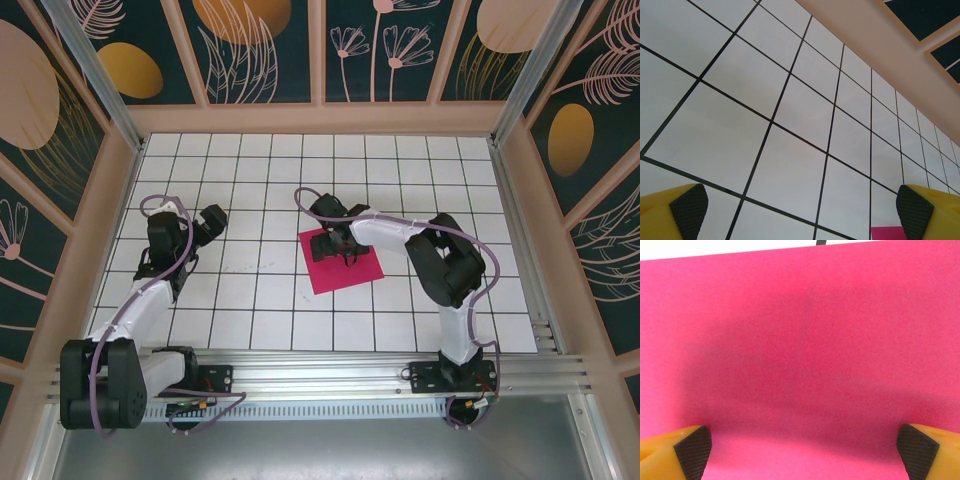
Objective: Fold a paper plane with a square sheet of paper (pick it up from the middle)
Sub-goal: Fold the square sheet of paper in half at the center of the table.
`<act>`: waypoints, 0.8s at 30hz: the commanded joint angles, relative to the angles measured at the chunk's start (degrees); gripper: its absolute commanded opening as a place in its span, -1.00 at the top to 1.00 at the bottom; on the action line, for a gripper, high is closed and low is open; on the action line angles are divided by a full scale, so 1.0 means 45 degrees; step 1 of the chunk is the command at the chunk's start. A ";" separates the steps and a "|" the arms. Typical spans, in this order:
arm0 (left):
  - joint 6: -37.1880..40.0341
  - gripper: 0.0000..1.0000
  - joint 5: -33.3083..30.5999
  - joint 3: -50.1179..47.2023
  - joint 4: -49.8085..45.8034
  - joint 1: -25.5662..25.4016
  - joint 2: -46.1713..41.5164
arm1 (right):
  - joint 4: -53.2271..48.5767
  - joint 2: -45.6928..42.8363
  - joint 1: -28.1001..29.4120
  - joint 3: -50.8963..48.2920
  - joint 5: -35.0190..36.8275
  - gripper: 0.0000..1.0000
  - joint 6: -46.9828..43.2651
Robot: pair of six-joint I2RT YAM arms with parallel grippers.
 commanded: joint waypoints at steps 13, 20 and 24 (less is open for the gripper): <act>0.0035 -0.97 0.0140 -0.0028 -0.0105 0.0056 0.0171 | -0.0145 0.1271 -0.0060 -0.1294 -0.0379 -0.81 0.0045; 0.0025 -0.97 0.0178 -0.0008 -0.0207 0.0056 0.0171 | -0.0053 0.0974 -0.0101 -0.1241 -0.0436 -0.74 0.0156; -0.0042 -0.97 0.0343 -0.0028 -0.0193 0.0056 0.0171 | 0.0274 0.0402 -0.0187 -0.1218 -0.0943 -0.54 0.0237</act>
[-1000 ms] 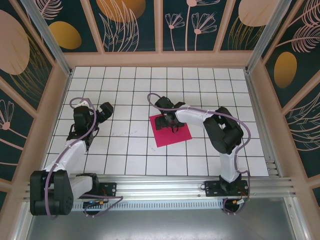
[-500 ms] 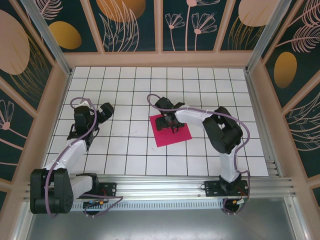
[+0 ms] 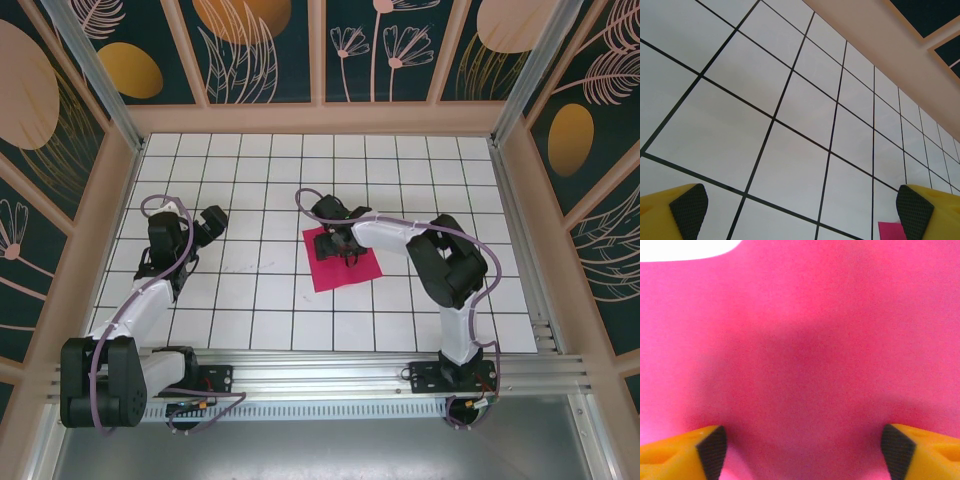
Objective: Fold a paper plane with a square sheet of paper (pick it up from the middle)
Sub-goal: Fold the square sheet of paper in half at the center of the table.
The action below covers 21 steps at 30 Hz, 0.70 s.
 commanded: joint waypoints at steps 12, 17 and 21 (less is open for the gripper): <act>-0.0902 -0.93 0.2397 -0.0445 0.0731 0.0056 0.0394 | 0.3233 -0.1980 -0.0681 -0.1687 -0.5772 0.34 0.1424; -0.1572 -0.81 0.3144 -0.0976 0.1557 -0.0122 0.0488 | 0.5355 -0.3280 -0.1247 -0.2640 -0.7699 0.43 0.2376; -0.1666 -0.75 0.2628 -0.1287 0.1580 -0.0968 0.0561 | 0.6766 -0.3749 -0.1902 -0.3495 -0.9129 0.47 0.3147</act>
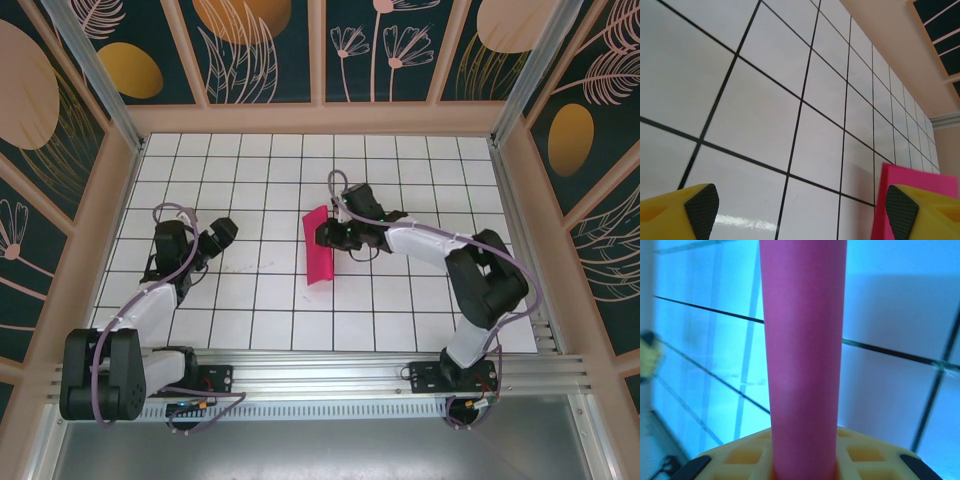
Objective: Fold a paper plane with a square sheet of paper (pick it up from the middle)
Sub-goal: Fold the square sheet of paper in half at the center of the table.
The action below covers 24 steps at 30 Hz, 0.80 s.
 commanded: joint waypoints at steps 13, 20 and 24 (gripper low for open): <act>-0.1908 -0.32 0.0199 0.0168 0.3537 -0.4029 0.2789 | 0.1519 0.0945 -0.0846 -0.1055 -0.2977 0.45 0.0142; -0.2492 -0.03 0.0002 0.0873 0.4539 -0.5139 0.4234 | 0.1085 0.1770 -0.1396 -0.1097 -0.2417 0.46 -0.0218; -0.2682 0.05 0.0109 0.1291 0.4840 -0.5586 0.4907 | 0.0809 0.2005 -0.1455 -0.1028 -0.2011 0.47 -0.0319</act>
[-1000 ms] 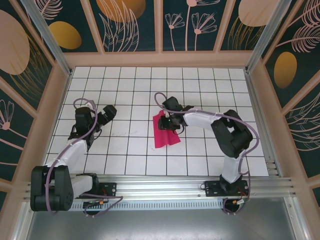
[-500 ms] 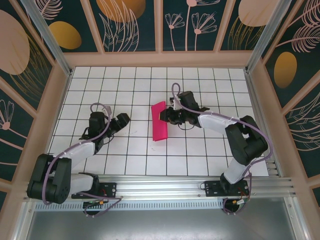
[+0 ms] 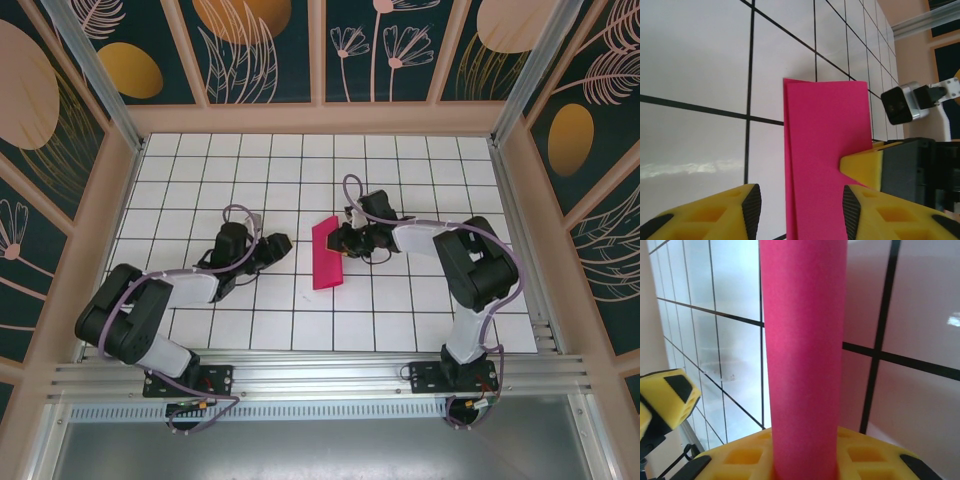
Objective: Fold a paper plane with a square sheet of paper (pick it up from the middle)
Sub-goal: Fold the square sheet of paper in half at the center of the table, then hold the square sheet of paper at the center of the table.
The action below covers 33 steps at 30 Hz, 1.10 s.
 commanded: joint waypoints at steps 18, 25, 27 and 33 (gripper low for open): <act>-0.0456 0.45 0.0554 0.2112 0.0907 -0.1476 0.2607 | -0.0422 0.0683 -0.0253 -0.0095 0.0845 0.47 0.0042; -0.0673 0.82 0.0519 0.2940 0.0320 -0.1781 0.3726 | -0.0463 0.0792 -0.0261 -0.0109 0.0808 0.47 0.0053; -0.0597 0.88 0.0415 0.3185 -0.0160 -0.1831 0.3966 | -0.0479 0.0792 -0.0261 -0.0104 0.0805 0.47 0.0042; -0.0428 0.97 0.0504 0.3638 -0.0875 -0.1893 0.4474 | -0.0605 0.0728 -0.0261 -0.0046 0.0744 0.47 0.0059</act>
